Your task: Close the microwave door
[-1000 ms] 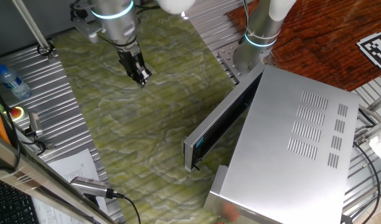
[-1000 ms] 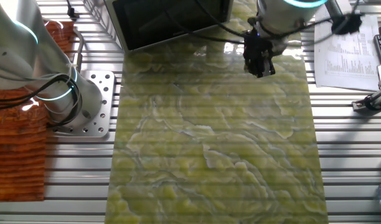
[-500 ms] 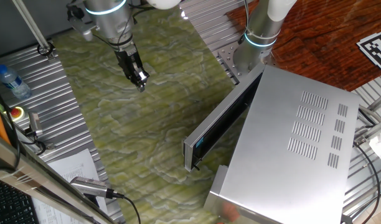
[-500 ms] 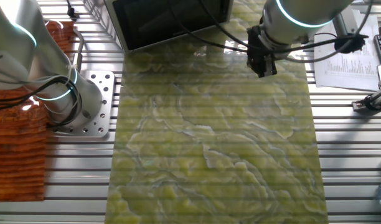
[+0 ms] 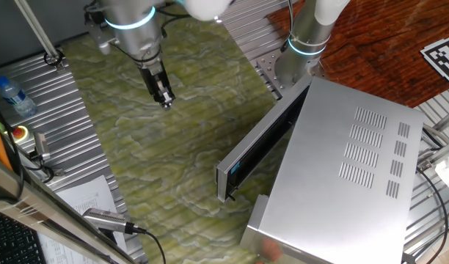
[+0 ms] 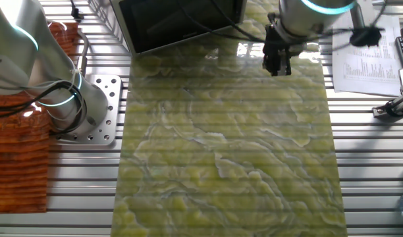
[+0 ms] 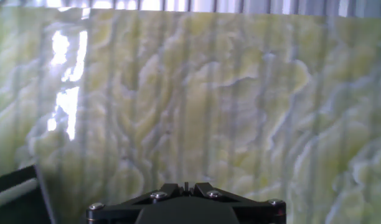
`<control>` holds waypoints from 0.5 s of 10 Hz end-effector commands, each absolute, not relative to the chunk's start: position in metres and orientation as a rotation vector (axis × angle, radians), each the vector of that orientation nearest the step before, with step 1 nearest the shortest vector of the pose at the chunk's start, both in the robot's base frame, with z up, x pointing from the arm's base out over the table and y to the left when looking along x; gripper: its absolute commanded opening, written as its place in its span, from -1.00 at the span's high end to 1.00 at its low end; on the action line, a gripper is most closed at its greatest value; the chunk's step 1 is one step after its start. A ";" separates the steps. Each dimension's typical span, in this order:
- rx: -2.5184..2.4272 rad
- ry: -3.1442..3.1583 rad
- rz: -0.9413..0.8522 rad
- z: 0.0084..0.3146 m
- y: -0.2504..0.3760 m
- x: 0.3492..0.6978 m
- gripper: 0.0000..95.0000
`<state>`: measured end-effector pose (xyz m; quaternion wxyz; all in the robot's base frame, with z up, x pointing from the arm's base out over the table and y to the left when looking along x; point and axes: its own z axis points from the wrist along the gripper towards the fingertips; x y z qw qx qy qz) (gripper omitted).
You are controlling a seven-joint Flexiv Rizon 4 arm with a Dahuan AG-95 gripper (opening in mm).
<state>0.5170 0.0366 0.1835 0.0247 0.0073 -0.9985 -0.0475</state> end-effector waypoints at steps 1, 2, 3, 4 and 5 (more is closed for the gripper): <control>-0.100 -3.069 -0.094 0.183 0.036 0.519 1.00; -0.116 -3.064 -0.098 0.185 0.035 0.519 1.00; -0.128 -3.063 -0.099 0.188 0.030 0.519 1.00; -0.133 -3.063 -0.100 0.189 0.028 0.519 1.00; -0.177 -3.057 -0.095 0.191 0.019 0.523 1.00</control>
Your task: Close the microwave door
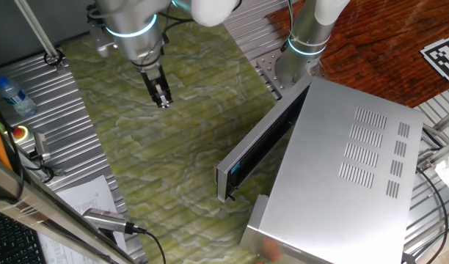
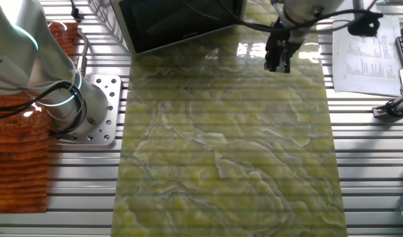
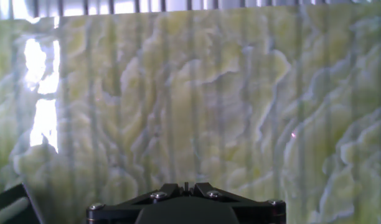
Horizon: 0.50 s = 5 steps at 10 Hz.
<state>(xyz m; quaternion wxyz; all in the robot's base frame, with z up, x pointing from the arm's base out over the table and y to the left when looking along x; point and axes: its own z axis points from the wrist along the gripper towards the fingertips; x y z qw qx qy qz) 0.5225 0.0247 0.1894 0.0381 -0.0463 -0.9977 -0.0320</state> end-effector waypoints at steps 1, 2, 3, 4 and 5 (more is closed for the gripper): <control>-0.216 -3.058 -0.095 0.189 0.013 0.527 1.00; -0.233 -3.058 -0.092 0.189 0.007 0.530 1.00; -0.261 -3.055 -0.084 0.189 -0.005 0.536 1.00; -0.289 -3.053 -0.078 0.189 -0.011 0.541 1.00; -0.333 -3.067 -0.055 0.188 -0.020 0.546 1.00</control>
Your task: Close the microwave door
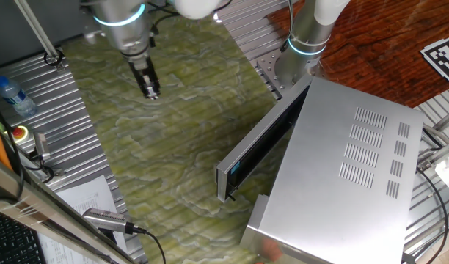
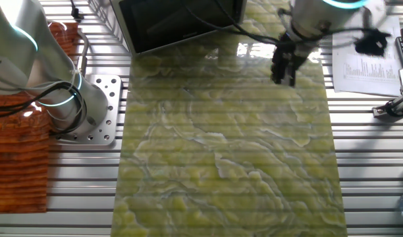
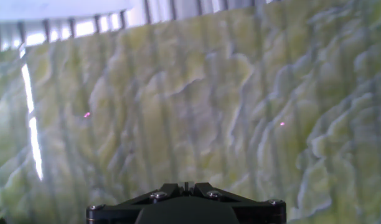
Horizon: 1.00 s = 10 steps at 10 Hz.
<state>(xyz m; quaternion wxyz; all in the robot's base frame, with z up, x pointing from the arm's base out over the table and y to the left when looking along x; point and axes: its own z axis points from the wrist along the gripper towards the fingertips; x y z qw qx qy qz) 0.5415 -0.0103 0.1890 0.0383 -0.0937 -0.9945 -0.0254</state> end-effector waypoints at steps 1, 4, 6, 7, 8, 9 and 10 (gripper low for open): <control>-0.368 -3.100 -0.019 0.188 -0.027 0.549 1.00; -0.374 -3.109 0.030 0.187 -0.031 0.551 1.00; -0.352 -3.090 0.006 0.180 -0.037 0.558 1.00; -0.332 -3.089 -0.018 0.177 -0.038 0.563 1.00; -0.305 -3.093 -0.006 0.176 -0.039 0.567 1.00; -0.272 -3.104 0.005 0.175 -0.040 0.568 1.00; -0.248 -3.111 0.003 0.175 -0.039 0.569 1.00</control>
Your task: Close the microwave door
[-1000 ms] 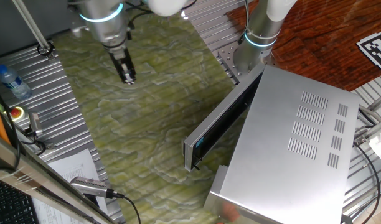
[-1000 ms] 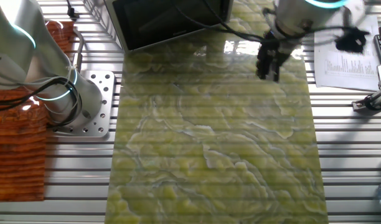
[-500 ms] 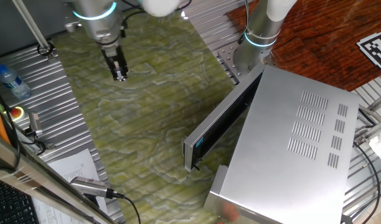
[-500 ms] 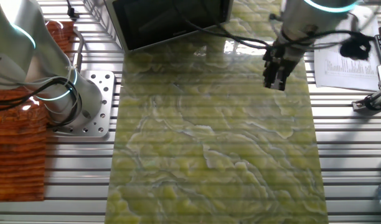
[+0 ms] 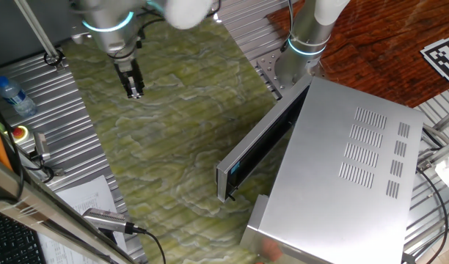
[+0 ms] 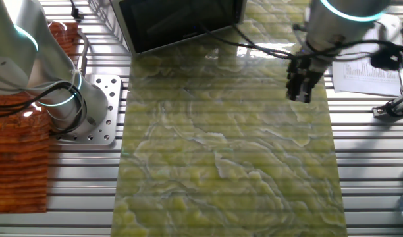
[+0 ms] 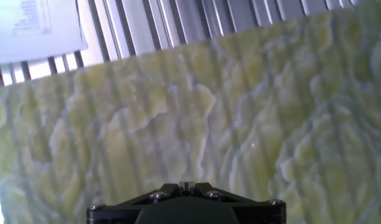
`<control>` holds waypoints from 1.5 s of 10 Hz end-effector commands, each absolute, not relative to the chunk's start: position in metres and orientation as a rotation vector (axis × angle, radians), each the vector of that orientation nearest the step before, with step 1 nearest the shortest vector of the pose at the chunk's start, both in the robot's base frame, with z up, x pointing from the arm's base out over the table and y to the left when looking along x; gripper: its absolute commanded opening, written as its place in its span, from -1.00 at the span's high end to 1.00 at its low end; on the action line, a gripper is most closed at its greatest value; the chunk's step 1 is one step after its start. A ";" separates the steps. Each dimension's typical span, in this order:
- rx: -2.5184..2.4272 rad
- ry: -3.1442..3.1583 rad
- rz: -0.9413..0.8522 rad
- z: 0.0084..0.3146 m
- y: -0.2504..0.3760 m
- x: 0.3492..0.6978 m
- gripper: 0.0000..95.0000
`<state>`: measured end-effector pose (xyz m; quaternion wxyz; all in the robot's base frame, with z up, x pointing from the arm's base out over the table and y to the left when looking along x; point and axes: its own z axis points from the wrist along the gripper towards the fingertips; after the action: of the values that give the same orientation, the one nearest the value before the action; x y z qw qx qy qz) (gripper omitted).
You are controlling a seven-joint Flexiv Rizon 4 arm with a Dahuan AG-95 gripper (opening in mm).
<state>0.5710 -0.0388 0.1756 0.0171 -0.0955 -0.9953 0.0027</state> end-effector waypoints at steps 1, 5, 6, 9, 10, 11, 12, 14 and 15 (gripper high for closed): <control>-0.232 -3.110 0.003 0.175 -0.039 0.570 1.00; -0.188 -3.082 -0.001 0.184 -0.026 0.583 1.00; -0.169 -3.077 -0.001 0.184 -0.026 0.584 1.00; -0.130 -3.065 -0.013 0.184 -0.026 0.584 1.00; -0.136 -3.053 -0.016 0.184 -0.026 0.584 1.00; -0.124 -3.037 -0.025 0.184 -0.026 0.584 1.00; -0.126 -3.029 -0.031 0.184 -0.026 0.584 1.00; -0.146 -3.022 -0.032 0.184 -0.026 0.584 1.00; -0.146 -3.022 -0.032 0.184 -0.026 0.584 1.00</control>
<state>0.5846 -0.0260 0.1841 0.0577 -0.0480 -0.9971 -0.0098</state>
